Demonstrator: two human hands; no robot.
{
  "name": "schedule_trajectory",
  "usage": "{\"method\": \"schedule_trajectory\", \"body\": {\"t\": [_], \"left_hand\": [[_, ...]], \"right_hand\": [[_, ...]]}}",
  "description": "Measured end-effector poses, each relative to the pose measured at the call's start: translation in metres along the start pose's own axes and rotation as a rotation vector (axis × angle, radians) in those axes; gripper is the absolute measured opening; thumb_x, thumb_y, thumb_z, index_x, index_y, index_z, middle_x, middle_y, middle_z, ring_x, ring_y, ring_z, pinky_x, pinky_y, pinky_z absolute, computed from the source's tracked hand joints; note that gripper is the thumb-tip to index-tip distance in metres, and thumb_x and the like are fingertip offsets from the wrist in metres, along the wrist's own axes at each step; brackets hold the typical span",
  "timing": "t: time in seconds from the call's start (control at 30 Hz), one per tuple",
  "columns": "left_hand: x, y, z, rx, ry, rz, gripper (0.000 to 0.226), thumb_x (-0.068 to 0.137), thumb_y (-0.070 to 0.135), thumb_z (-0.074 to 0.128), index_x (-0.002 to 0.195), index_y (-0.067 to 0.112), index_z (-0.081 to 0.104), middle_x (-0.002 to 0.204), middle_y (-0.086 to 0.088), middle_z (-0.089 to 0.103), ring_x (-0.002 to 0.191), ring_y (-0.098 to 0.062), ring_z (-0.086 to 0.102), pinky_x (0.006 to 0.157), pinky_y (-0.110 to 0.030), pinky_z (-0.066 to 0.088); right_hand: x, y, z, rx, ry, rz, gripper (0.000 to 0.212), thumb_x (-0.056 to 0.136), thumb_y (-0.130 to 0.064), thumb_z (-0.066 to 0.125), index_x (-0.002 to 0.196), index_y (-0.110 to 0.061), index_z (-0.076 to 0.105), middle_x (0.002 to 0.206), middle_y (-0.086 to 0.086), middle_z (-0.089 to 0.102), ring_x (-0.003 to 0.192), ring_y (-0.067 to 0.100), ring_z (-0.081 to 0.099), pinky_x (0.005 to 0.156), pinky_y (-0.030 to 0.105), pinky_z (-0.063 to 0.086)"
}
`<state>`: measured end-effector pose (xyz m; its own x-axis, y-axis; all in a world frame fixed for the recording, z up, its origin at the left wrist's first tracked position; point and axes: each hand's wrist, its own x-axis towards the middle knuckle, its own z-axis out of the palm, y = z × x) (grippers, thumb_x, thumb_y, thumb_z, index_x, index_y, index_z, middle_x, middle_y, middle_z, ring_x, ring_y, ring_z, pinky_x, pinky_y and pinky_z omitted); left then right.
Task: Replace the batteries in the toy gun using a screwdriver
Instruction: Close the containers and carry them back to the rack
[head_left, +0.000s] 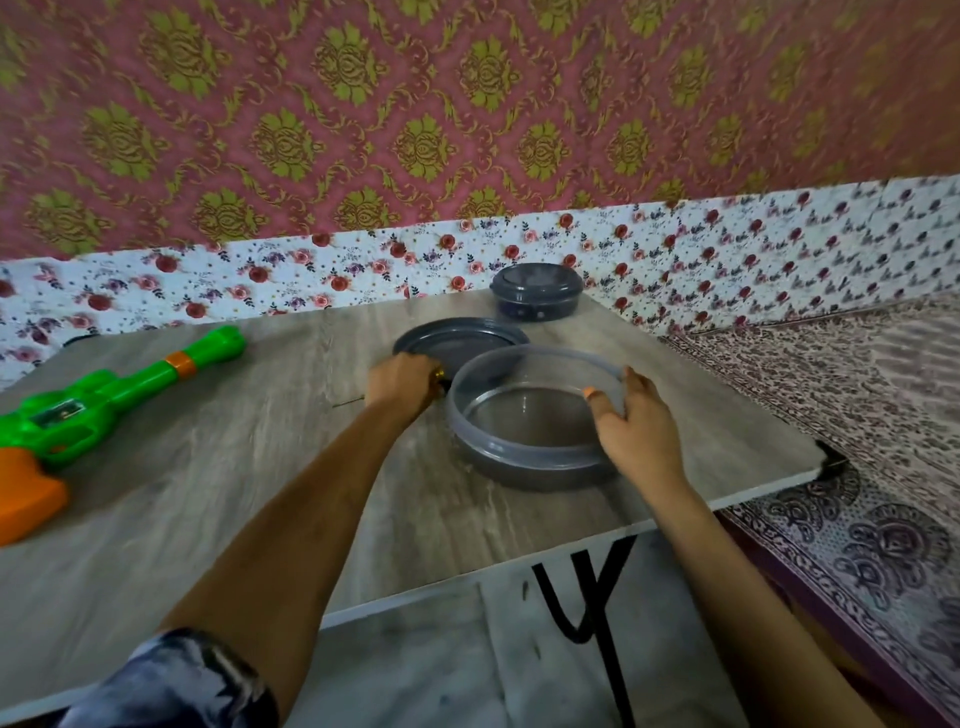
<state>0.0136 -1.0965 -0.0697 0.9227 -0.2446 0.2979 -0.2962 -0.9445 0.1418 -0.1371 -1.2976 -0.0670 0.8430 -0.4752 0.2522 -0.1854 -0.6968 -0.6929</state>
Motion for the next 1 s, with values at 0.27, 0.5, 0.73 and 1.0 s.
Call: {"method": "schedule_trajectory", "body": {"t": [0.27, 0.5, 0.73, 1.0], "left_hand": [[0.000, -0.029, -0.042, -0.148, 0.203, 0.052, 0.021, 0.095, 0.029, 0.053, 0.103, 0.013, 0.064, 0.090, -0.013, 0.067, 0.081, -0.027, 0.064, 0.075, -0.039, 0.054], [-0.034, -0.024, -0.112, -0.610, 0.518, -0.013, 0.021, 0.096, 0.027, 0.051, 0.093, 0.007, 0.057, 0.077, -0.004, 0.056, 0.068, -0.016, 0.049, 0.063, -0.026, 0.038], [-0.050, -0.031, -0.118, -1.674, 0.207, -0.547, 0.024, 0.096, 0.016, 0.049, 0.073, 0.012, 0.043, 0.045, 0.005, 0.039, 0.029, -0.003, 0.030, 0.030, -0.014, 0.023], [-0.062, -0.042, -0.071, -1.598, -0.213, -0.741, 0.033, 0.094, 0.016, 0.049, 0.063, 0.015, 0.040, 0.034, 0.005, 0.034, 0.024, -0.004, 0.025, 0.028, -0.010, 0.022]], "right_hand": [[-0.005, -0.007, 0.017, 0.189, 0.130, 0.007, 0.051, 0.096, -0.030, 0.043, 0.141, -0.007, 0.036, 0.146, 0.012, 0.039, 0.133, 0.028, 0.038, 0.108, 0.037, 0.030], [-0.002, -0.020, 0.029, 0.178, 0.082, -0.005, 0.054, 0.096, -0.034, 0.041, 0.142, -0.007, 0.034, 0.148, 0.013, 0.036, 0.136, 0.030, 0.035, 0.112, 0.042, 0.028], [-0.004, -0.024, 0.028, 0.207, 0.031, 0.027, 0.060, 0.098, -0.045, 0.028, 0.146, -0.010, 0.028, 0.151, 0.011, 0.032, 0.139, 0.028, 0.029, 0.114, 0.044, 0.025], [-0.003, -0.025, 0.020, 0.075, -0.054, 0.013, 0.078, 0.089, -0.063, 0.011, 0.144, -0.011, 0.030, 0.149, 0.011, 0.036, 0.136, 0.028, 0.035, 0.110, 0.049, 0.032]]}}
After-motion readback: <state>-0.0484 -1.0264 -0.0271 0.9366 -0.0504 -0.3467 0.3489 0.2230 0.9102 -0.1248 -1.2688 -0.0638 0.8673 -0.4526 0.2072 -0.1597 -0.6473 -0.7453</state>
